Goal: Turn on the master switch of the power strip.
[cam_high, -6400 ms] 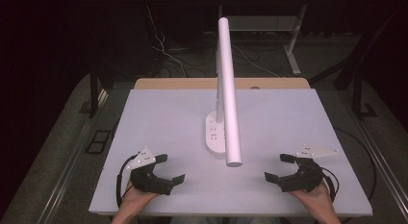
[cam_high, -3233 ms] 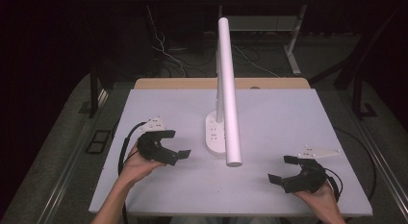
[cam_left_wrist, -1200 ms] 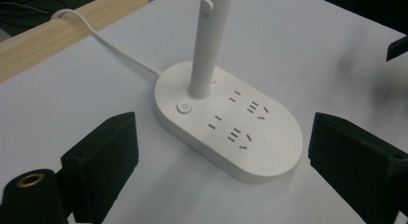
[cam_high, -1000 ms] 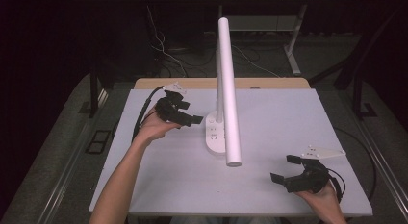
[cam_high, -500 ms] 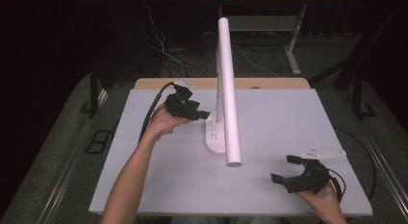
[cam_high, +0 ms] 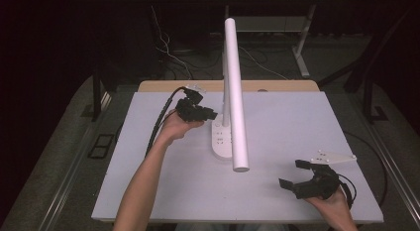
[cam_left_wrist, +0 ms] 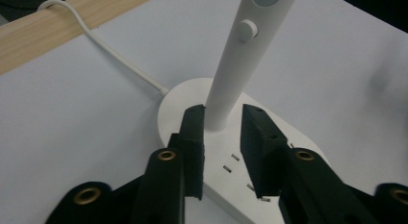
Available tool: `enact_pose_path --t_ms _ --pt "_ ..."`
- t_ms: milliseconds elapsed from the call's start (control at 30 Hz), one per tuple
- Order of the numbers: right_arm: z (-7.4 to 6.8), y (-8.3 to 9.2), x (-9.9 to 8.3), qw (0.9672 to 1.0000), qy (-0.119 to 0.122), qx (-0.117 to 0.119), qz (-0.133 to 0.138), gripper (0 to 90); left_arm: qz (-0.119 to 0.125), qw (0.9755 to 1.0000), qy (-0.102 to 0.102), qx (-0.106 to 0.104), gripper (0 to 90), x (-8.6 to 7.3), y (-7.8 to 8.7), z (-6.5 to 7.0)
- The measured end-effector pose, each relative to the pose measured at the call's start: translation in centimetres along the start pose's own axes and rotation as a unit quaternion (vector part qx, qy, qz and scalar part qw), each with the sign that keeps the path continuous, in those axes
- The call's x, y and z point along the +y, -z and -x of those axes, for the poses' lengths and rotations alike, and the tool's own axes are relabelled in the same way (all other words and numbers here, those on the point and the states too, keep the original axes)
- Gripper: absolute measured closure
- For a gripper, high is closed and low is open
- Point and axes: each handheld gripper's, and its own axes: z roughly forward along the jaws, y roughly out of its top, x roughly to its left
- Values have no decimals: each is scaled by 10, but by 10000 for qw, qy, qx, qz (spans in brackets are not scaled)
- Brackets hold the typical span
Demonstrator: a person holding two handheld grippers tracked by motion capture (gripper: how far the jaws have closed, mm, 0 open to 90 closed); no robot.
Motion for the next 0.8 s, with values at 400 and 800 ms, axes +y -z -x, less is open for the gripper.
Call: enact_pose_path --t_ms 400,800 --pt "0 0 0 10000 1 2 -12 2 33 9999 160 45 885 -3 -17 -5" --pt "0 0 0 10000 -11 35 -48 2 -91 9985 517 147 898 -10 -37 -9"
